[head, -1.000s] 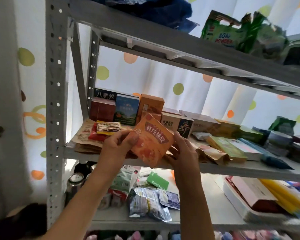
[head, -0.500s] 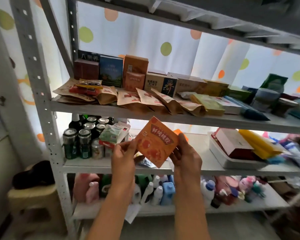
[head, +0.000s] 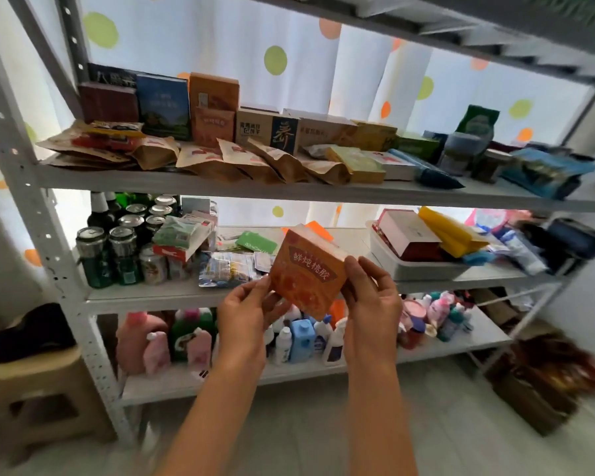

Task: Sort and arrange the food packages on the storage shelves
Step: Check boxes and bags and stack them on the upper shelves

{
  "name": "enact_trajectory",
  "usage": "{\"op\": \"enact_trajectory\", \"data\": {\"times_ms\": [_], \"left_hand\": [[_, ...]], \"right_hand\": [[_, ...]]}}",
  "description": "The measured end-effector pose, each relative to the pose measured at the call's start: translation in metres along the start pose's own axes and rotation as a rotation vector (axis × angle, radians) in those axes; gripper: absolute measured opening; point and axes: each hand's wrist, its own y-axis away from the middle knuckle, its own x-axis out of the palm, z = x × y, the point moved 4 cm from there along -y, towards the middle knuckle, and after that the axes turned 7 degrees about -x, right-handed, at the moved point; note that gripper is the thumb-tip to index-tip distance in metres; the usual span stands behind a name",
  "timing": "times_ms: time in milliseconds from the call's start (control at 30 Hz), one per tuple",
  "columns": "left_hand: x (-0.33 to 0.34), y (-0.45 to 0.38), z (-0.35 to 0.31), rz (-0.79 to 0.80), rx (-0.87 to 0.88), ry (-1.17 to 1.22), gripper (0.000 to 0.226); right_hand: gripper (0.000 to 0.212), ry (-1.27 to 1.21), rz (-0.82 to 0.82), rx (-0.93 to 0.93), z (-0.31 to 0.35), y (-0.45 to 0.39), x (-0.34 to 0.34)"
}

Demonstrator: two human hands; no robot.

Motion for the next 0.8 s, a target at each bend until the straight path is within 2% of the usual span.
{"op": "enact_trajectory", "data": {"times_ms": [200,400,633,800], "left_hand": [[0.013,0.025,0.009,0.111,-0.148,0.168,0.024],[0.004,0.036,0.012,0.107,-0.148,0.186,0.032],[0.009,0.048,0.011,0.117,-0.092,0.095,0.057],[0.013,0.046,0.013,0.126,-0.044,0.030,0.049]], "right_hand": [[0.015,0.030,0.045,-0.060,0.016,0.013,-0.013],[0.018,0.092,0.024,-0.038,0.009,0.020,-0.026],[0.024,0.110,-0.051,-0.037,0.007,0.020,-0.029],[0.021,0.116,-0.106,-0.060,0.006,0.016,-0.034]]}}
